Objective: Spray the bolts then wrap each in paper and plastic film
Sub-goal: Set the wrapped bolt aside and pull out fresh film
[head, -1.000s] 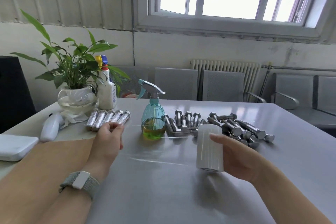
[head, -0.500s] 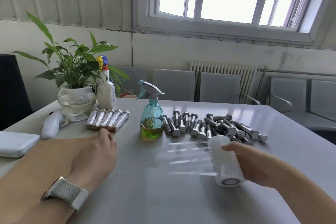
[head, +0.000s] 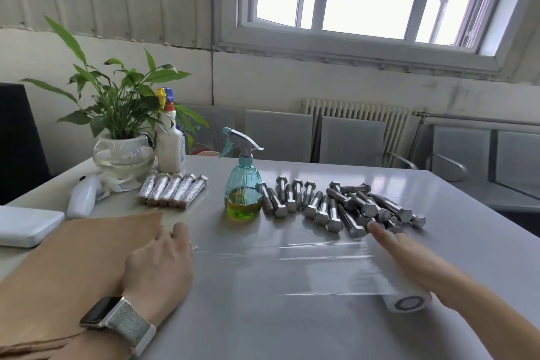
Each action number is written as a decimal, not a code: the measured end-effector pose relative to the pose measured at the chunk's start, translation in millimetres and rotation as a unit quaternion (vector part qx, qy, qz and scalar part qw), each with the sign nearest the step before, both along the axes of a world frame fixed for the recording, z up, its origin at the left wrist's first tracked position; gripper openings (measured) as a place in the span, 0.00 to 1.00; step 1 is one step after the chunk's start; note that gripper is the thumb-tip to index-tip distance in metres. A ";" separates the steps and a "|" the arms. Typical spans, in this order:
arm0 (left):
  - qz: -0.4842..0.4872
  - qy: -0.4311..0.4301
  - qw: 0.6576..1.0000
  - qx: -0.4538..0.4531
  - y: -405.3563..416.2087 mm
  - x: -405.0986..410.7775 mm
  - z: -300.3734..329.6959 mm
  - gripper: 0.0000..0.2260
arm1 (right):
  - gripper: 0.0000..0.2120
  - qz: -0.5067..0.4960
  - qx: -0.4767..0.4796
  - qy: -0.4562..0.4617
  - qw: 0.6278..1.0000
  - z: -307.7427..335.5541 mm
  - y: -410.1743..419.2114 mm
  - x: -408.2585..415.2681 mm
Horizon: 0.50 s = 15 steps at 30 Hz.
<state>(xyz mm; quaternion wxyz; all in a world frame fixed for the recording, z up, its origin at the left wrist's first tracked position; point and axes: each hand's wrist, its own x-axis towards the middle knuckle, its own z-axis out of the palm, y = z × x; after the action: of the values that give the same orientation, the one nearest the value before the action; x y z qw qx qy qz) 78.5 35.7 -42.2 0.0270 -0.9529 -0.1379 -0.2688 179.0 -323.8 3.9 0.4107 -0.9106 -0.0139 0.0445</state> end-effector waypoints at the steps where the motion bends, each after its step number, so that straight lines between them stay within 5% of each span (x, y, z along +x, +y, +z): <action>1: -0.004 -0.002 1.000 0.004 -0.4 0.9 1.1 0.13 | 0.43 -0.002 -0.025 -0.005 1.000 -1.2 -4.0 5.6; 4: -0.001 0.026 1.000 0.002 0.8 1.7 1.5 0.15 | 0.34 -0.005 -0.106 0.006 0.994 -2.2 -10.2 20.3; 10: -0.033 0.032 0.999 -0.028 5.4 3.6 -6.4 0.07 | 0.32 -0.003 -0.255 -0.003 0.967 -3.2 -11.2 31.1; 15: -0.041 0.007 0.999 -0.019 3.8 2.8 -4.2 0.04 | 0.39 -0.016 -0.296 -0.029 0.954 -5.3 -18.7 36.9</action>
<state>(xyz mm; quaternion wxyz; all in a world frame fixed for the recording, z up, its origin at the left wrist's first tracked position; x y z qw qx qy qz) 81.3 39.5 -46.4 -0.0014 -0.9598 -0.1040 -0.2606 215.9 -342.4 -1.4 0.1225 -0.9924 0.0024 0.0132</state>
